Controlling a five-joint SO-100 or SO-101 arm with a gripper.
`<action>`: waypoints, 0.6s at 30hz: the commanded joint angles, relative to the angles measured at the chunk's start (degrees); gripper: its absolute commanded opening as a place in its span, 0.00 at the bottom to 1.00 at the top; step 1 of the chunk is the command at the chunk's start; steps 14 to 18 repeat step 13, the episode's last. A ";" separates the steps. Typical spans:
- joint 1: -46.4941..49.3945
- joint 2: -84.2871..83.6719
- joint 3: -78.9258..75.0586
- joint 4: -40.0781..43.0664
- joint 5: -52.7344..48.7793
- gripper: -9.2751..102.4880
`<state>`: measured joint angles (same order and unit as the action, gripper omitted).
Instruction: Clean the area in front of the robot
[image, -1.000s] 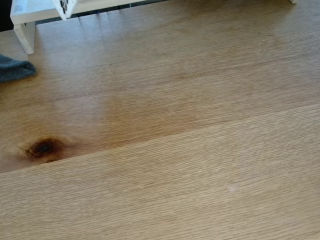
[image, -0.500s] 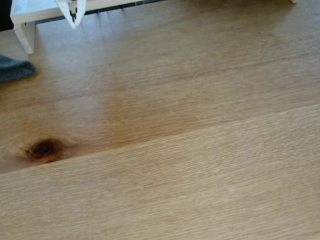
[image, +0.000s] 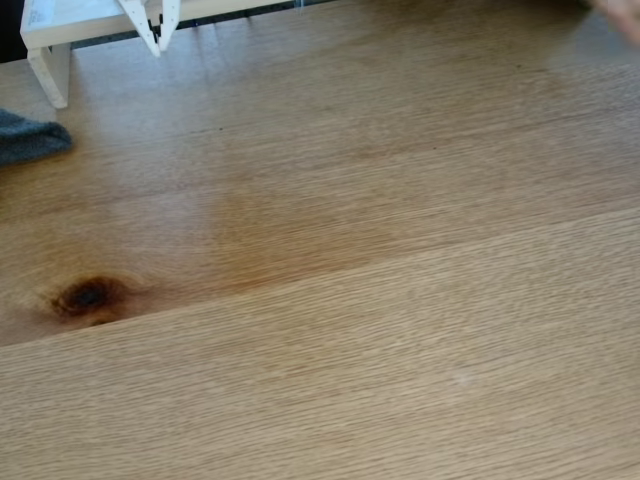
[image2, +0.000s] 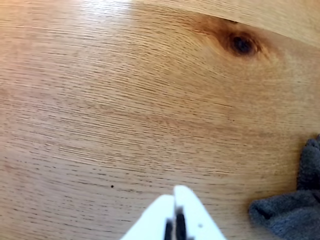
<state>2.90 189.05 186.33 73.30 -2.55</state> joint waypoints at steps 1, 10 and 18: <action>0.53 0.26 5.19 -0.97 0.09 0.08; -0.62 0.26 5.19 -0.97 0.09 0.08; -0.88 0.26 5.19 -0.97 0.09 0.08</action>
